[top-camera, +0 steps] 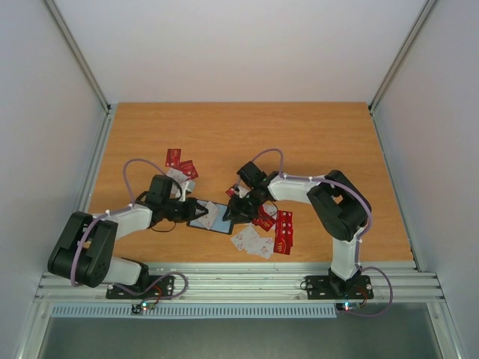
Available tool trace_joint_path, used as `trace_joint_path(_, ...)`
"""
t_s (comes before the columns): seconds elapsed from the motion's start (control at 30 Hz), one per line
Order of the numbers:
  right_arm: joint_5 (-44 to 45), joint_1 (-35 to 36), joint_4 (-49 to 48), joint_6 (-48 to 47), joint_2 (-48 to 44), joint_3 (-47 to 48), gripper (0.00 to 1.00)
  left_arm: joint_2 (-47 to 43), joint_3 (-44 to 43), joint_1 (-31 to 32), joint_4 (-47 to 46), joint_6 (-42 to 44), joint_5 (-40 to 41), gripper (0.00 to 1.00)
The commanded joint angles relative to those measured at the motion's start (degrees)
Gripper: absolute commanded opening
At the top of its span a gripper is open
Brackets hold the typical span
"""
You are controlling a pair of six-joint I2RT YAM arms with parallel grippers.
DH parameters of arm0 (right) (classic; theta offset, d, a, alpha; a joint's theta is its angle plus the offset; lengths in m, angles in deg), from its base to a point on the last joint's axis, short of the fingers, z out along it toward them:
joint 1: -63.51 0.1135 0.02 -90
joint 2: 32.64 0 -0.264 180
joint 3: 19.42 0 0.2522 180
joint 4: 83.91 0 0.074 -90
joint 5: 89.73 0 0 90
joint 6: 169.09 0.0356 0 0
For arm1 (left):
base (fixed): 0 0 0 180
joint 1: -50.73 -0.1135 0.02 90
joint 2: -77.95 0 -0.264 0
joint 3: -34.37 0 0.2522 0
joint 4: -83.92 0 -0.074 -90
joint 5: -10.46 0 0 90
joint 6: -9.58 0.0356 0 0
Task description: Put the credit cards into the card holder
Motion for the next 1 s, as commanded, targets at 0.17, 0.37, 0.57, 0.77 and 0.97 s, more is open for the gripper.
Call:
trace_joint_path(0.17, 4.0, -1.7, 4.2, -3.1, 4.0, 0.6, 0.35, 4.5, -2.5, 0.6, -5.1, 0.6, 0.7, 0.00)
trace_joint_path(0.37, 2.9, -1.8, 4.4, -3.8, 4.5, 1.1, 0.32, 6.5, -1.4, 1.1, -10.0, -0.8, 1.5, 0.00)
trace_joint_path(0.57, 2.6, -1.8, 4.4, -3.9, 4.7, 0.9, 0.31, 7.1, 0.1, 1.7, -15.7, -3.0, 2.7, 0.00)
trace_joint_path(0.77, 2.4, -1.8, 3.8, -3.1, 5.0, 1.0, 0.31, 7.3, 1.5, 3.7, -17.9, -4.6, 5.4, 0.00)
trace_joint_path(0.97, 2.1, -1.7, 3.4, -2.4, 5.2, 1.0, 0.31, 7.2, 3.4, 4.6, -19.6, -7.3, 7.7, 0.00)
